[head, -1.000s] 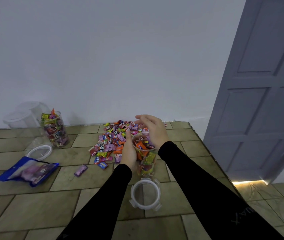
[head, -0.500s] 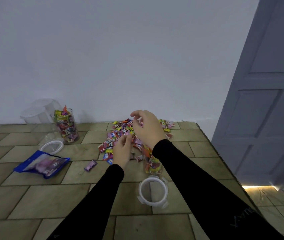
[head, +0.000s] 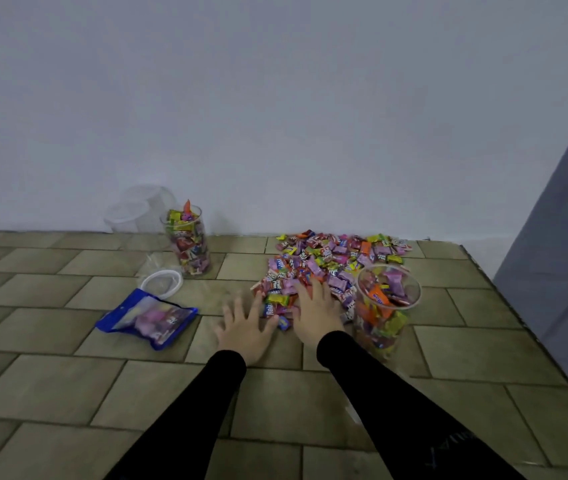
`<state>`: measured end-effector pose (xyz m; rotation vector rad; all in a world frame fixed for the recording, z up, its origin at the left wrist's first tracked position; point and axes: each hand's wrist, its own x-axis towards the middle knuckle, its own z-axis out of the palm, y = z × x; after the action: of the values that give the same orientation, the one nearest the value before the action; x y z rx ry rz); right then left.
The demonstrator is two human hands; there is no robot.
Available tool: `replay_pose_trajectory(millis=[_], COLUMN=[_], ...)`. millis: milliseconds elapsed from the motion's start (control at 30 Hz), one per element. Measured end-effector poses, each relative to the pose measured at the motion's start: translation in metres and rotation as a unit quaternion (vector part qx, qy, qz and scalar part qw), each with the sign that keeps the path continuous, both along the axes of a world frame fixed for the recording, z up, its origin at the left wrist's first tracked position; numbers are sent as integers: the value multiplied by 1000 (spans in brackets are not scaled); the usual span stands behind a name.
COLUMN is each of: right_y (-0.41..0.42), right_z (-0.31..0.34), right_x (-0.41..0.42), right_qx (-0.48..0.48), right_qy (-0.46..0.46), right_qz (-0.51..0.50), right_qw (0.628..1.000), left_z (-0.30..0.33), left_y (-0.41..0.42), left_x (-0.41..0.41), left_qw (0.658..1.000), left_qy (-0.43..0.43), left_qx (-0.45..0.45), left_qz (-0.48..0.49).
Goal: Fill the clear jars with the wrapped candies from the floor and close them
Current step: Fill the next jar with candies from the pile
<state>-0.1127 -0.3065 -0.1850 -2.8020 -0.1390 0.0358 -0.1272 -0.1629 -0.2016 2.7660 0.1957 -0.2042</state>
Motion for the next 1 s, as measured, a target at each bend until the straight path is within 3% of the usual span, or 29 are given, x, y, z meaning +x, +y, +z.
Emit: replay_pose_trajectory(millis=[167,500,800,1000], right_y=[-1,1,14,13], right_z=[-20,-25,-20,-7], right_x=[16,36,36,32], right_qx=[-24,-130,-86,-55], right_qy=[43,-23,10,17], right_qz=[5,50,14,-12], right_qw=[999,990,996,998], left_z=[-4,-19,-18,-5], left_y=[4,7,9,15], left_x=[24,57,65,65], left_qw=[995,986,981,981], left_qy=[3,-87,-114,-71], left_qx=[50,75,-14,-115], left_qz=[-88,-122,-156,-138])
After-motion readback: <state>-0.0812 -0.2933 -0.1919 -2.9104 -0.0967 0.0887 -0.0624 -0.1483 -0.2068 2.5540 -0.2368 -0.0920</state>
